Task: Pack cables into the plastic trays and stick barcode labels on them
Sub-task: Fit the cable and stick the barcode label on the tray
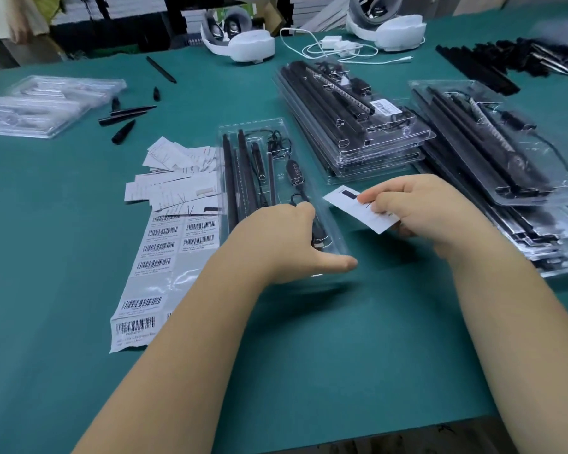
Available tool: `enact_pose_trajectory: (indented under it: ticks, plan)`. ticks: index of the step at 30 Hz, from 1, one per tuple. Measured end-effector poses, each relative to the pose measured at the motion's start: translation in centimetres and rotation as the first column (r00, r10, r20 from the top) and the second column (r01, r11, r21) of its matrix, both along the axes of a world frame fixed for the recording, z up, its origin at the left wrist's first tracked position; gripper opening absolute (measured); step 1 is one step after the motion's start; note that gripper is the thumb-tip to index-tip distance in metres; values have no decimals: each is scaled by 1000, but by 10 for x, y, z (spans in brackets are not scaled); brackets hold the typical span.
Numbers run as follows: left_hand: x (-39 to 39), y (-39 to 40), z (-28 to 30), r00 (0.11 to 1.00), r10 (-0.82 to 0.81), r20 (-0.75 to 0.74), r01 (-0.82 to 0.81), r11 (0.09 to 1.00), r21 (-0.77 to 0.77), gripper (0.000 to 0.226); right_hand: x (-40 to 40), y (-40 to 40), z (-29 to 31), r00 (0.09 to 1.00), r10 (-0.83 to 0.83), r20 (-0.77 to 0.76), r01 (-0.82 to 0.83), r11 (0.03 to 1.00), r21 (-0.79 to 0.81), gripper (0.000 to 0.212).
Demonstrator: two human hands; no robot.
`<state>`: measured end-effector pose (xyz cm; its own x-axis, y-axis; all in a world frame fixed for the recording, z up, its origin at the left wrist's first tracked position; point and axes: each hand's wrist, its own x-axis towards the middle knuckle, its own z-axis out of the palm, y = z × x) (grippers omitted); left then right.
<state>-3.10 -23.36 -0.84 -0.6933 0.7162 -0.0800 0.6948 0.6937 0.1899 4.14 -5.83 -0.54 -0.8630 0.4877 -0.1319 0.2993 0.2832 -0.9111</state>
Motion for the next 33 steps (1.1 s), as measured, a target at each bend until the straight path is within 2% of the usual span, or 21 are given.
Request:
enact_pose_trajectory:
  ticks: [5, 9, 15, 20, 26, 29, 33]
  plan:
    - [-2, -3, 8, 995, -3, 96, -5, 997, 78, 43, 5, 7, 4, 986, 128, 103, -119, 989, -87, 22]
    - [-1, -4, 11, 993, -25, 112, 18, 998, 64, 42, 10, 6, 7, 964, 248, 102, -234, 964, -128, 19]
    - [0, -5, 15, 989, -5, 150, -5, 998, 67, 48, 11, 15, 10, 990, 135, 49, -126, 980, -153, 31]
    - [-1, -7, 19, 985, -17, 173, 5, 998, 69, 46, 9, 9, 6, 973, 210, 96, -193, 968, -159, 40]
    - [0, -7, 17, 983, -20, 184, 5, 997, 82, 42, 3, -4, -1, 968, 250, 19, -243, 955, -171, 29]
    - [1, -7, 18, 984, -25, 178, 10, 996, 85, 41, 0, -9, -5, 976, 215, -37, -218, 964, -153, 27]
    - [2, -7, 19, 979, -27, 203, 5, 994, 105, 39, 0, -7, -4, 981, 189, -55, -196, 956, -219, 26]
